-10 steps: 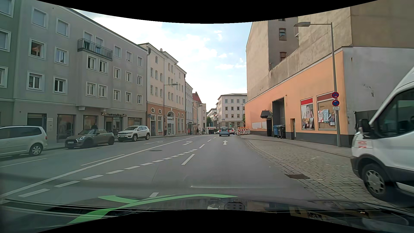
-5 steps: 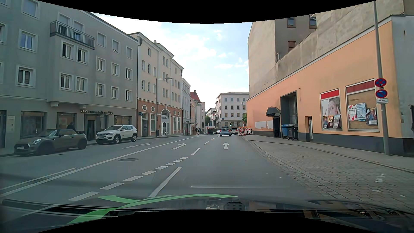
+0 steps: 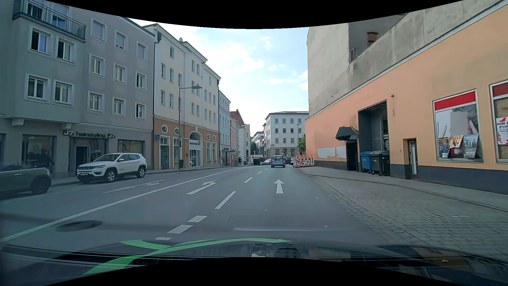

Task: Follow the waypoints while adhering to traffic rules and regulations

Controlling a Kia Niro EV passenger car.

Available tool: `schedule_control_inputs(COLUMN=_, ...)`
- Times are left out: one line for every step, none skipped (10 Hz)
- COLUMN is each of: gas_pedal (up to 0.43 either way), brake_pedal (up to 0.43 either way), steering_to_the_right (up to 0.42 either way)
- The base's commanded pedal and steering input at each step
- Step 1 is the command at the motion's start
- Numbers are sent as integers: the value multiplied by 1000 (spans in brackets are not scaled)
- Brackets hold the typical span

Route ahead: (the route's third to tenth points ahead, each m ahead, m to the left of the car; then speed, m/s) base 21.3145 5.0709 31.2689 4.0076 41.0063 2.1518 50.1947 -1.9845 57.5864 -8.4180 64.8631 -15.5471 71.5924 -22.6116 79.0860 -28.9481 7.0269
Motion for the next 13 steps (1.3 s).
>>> schedule_control_inputs(gas_pedal=98, brake_pedal=0, steering_to_the_right=3)
schedule_control_inputs(gas_pedal=110, brake_pedal=0, steering_to_the_right=4)
schedule_control_inputs(gas_pedal=110, brake_pedal=0, steering_to_the_right=5)
schedule_control_inputs(gas_pedal=118, brake_pedal=0, steering_to_the_right=6)
schedule_control_inputs(gas_pedal=130, brake_pedal=0, steering_to_the_right=6)
schedule_control_inputs(gas_pedal=130, brake_pedal=0, steering_to_the_right=6)
schedule_control_inputs(gas_pedal=130, brake_pedal=0, steering_to_the_right=7)
schedule_control_inputs(gas_pedal=130, brake_pedal=0, steering_to_the_right=7)
schedule_control_inputs(gas_pedal=130, brake_pedal=0, steering_to_the_right=7)
schedule_control_inputs(gas_pedal=130, brake_pedal=0, steering_to_the_right=8)
schedule_control_inputs(gas_pedal=130, brake_pedal=0, steering_to_the_right=10)
schedule_control_inputs(gas_pedal=130, brake_pedal=0, steering_to_the_right=13)
schedule_control_inputs(gas_pedal=130, brake_pedal=0, steering_to_the_right=14)
